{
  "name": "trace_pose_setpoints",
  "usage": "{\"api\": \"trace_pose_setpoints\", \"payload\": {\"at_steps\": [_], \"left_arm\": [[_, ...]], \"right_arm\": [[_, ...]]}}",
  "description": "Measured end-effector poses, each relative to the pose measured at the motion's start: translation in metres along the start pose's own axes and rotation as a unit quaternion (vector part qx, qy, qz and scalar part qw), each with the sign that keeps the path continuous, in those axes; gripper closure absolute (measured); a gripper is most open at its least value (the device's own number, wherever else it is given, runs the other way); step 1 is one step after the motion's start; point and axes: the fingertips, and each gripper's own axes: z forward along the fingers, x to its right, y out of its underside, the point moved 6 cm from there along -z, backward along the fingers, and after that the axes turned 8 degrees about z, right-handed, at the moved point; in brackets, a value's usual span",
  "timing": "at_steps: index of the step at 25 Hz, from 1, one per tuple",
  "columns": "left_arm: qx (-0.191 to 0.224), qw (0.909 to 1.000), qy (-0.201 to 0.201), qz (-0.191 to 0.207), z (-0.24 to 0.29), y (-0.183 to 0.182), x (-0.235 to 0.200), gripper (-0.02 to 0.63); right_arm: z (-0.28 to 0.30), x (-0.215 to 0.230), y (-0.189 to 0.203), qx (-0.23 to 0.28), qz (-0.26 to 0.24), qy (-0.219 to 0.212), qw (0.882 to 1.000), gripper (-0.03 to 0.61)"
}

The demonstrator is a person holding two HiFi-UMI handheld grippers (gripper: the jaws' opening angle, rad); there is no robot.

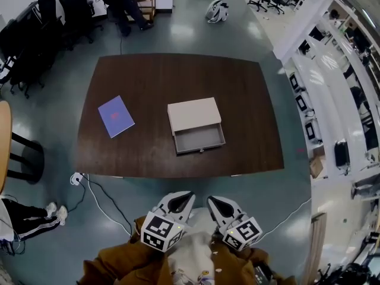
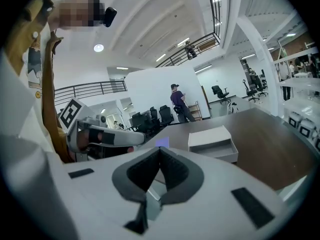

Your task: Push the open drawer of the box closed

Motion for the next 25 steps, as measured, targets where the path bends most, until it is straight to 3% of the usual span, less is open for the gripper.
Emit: {"api": "trace_pose_setpoints", "payload": {"at_steps": [5,12,16,25], "left_arm": [[0.005,0.9997,-0.022,0.01,0.024,-0.005,-0.013,0.614],[0.004,0.9973,-0.071,0.016,0.047,-0.011,-0.028,0.614],[-0.007,0.9969,-0.075,0.022,0.069,-0.008,-0.031,0.614],[-0.006,0.996,-0.087,0.016,0.113,-0.011,-0.045,0.614]], "right_arm": [[0.023,0.028,-0.012,-0.013,-0.01,-0.005,1.0,0.577],[0.052,0.058,-0.021,-0.041,-0.025,-0.054,0.997,0.577],[0.066,0.08,-0.022,-0.054,-0.041,-0.077,0.995,0.577],[0.086,0.14,-0.02,-0.086,-0.023,-0.065,0.994,0.577]]}}
